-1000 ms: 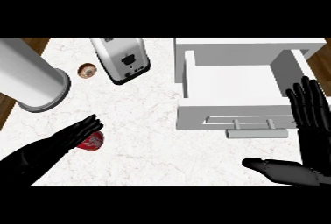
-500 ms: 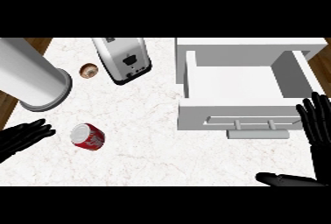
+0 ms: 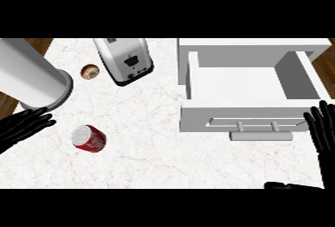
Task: Pick up the can, place it into the drawer and close the drawer
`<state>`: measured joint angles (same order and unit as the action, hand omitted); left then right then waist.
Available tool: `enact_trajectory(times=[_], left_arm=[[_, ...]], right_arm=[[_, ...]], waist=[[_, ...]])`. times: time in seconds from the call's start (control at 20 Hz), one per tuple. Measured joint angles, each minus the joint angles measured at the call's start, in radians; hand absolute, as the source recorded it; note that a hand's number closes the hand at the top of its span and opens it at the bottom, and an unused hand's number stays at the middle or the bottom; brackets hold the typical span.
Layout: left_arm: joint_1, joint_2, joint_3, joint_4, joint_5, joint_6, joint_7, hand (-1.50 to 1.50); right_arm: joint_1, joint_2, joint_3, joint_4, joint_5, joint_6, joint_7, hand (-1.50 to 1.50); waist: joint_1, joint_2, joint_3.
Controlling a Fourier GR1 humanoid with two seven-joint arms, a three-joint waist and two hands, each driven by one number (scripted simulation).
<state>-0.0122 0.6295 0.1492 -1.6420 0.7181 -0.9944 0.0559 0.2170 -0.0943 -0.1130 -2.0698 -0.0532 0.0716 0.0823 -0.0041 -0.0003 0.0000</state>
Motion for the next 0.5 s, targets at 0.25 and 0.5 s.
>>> enact_trajectory(times=[0.25, 0.5], left_arm=[[-0.053, -0.067, 0.005, 0.052, -0.069, -0.006, 0.016, -1.5], [-0.057, -0.123, 0.017, 0.083, -0.146, -0.03, 0.003, -1.5]], right_arm=[[0.005, 0.002, -0.023, 0.009, -0.005, 0.016, -0.005, -1.5], [0.023, 0.001, -0.046, -0.011, -0.017, 0.039, -0.001, -1.5]], waist=[[0.0, 0.0, 0.0], [0.001, 0.0, 0.0]])
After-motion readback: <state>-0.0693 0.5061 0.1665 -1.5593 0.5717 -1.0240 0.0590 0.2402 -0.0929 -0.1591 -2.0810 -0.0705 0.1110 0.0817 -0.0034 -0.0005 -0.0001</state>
